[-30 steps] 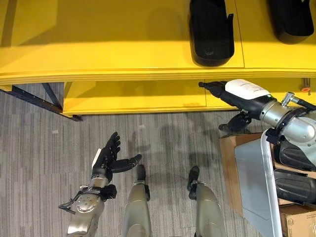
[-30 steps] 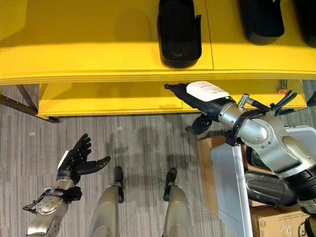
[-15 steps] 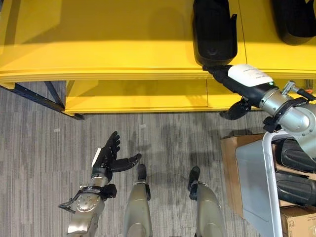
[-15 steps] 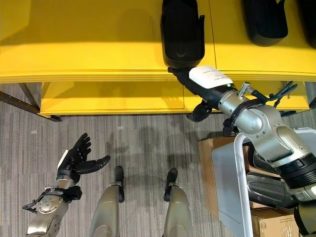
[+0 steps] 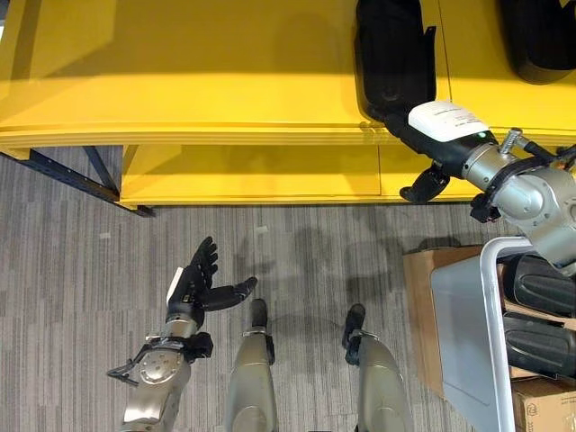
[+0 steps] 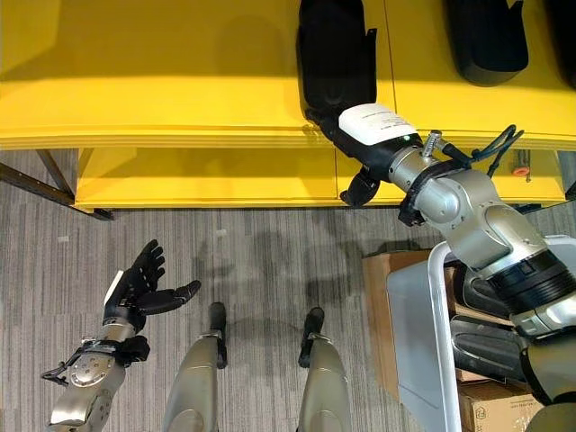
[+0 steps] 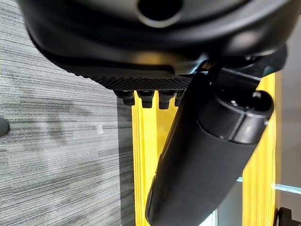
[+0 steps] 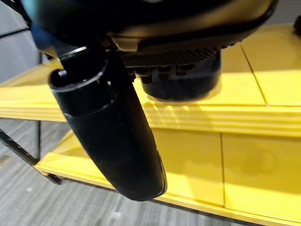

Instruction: Move parts from the plastic box to the shelf.

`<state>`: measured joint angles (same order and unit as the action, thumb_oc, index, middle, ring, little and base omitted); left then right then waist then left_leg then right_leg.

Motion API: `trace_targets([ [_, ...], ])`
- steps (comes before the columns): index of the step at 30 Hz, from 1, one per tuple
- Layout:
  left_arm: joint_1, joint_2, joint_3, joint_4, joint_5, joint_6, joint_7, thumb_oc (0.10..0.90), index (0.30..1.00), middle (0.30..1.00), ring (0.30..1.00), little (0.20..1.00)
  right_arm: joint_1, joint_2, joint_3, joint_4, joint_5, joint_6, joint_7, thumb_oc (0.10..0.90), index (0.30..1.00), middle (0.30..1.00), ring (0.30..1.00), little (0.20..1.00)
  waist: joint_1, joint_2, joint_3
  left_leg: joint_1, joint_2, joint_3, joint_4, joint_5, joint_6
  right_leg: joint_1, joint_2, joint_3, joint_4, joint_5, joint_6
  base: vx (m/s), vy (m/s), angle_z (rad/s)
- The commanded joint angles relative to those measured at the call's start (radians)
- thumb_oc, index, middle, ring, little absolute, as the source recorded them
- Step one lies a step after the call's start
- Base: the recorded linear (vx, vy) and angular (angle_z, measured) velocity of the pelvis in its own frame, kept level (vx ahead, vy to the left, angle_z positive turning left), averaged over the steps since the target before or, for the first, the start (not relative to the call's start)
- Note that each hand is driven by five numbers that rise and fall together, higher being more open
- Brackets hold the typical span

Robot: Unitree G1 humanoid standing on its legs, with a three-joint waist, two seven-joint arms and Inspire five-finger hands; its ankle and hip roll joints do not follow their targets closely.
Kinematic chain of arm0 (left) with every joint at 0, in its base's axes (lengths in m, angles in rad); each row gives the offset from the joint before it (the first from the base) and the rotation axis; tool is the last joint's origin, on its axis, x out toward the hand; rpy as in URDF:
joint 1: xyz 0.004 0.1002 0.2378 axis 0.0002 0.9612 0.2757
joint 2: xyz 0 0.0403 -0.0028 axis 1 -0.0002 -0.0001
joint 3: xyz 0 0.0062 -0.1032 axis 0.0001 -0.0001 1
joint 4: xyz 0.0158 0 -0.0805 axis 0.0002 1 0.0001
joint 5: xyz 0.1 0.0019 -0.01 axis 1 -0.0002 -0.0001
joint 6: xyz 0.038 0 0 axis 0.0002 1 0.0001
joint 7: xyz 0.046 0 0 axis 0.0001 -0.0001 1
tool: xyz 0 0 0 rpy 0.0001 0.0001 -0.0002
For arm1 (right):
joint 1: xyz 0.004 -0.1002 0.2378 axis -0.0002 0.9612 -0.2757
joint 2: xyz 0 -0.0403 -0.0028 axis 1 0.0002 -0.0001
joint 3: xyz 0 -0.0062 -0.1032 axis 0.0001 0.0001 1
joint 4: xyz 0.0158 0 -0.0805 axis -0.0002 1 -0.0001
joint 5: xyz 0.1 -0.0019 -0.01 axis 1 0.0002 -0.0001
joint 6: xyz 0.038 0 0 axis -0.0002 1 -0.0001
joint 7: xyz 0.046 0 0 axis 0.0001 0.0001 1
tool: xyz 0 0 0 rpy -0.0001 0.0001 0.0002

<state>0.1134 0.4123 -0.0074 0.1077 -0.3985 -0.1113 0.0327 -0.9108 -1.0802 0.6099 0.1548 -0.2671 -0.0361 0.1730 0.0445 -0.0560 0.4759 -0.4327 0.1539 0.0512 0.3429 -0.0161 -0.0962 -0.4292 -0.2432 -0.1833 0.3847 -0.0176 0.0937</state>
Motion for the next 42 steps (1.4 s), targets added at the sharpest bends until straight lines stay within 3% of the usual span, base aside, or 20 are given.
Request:
trace_targets([
  [1,0.040,0.059,-0.017,-0.113,-0.032,-0.090,0.006,0.900,1.000,1.000,1.000,1.000,-0.135,-0.003,-0.025,-0.003,-0.003,-0.008,-0.054,0.900,1.000,1.000,1.000,1.000,0.013,0.000,-0.064,0.038,0.109,-0.015,-0.017,-0.037,-0.065,0.021,-0.071,0.074,-0.036,0.015,0.073,0.00,0.000,0.00],
  [21,0.027,0.058,-0.020,-0.102,-0.033,-0.092,0.003,0.900,1.000,1.000,1.000,1.000,-0.116,-0.010,-0.042,0.027,-0.005,-0.005,-0.041,0.900,1.000,1.000,1.000,1.000,0.012,-0.001,-0.057,0.030,0.107,-0.019,-0.009,-0.041,-0.062,0.013,-0.071,0.078,-0.032,0.016,0.072,0.00,0.000,0.00],
  [42,0.034,0.064,-0.010,-0.098,-0.055,-0.101,0.002,0.900,1.000,1.000,1.000,1.000,-0.282,0.000,0.083,0.162,-0.027,0.008,-0.042,0.900,1.000,1.000,1.000,1.000,0.025,0.003,-0.055,0.013,0.104,-0.024,-0.011,-0.034,-0.062,0.002,-0.069,0.078,-0.033,0.018,0.069,0.00,0.000,0.00],
])
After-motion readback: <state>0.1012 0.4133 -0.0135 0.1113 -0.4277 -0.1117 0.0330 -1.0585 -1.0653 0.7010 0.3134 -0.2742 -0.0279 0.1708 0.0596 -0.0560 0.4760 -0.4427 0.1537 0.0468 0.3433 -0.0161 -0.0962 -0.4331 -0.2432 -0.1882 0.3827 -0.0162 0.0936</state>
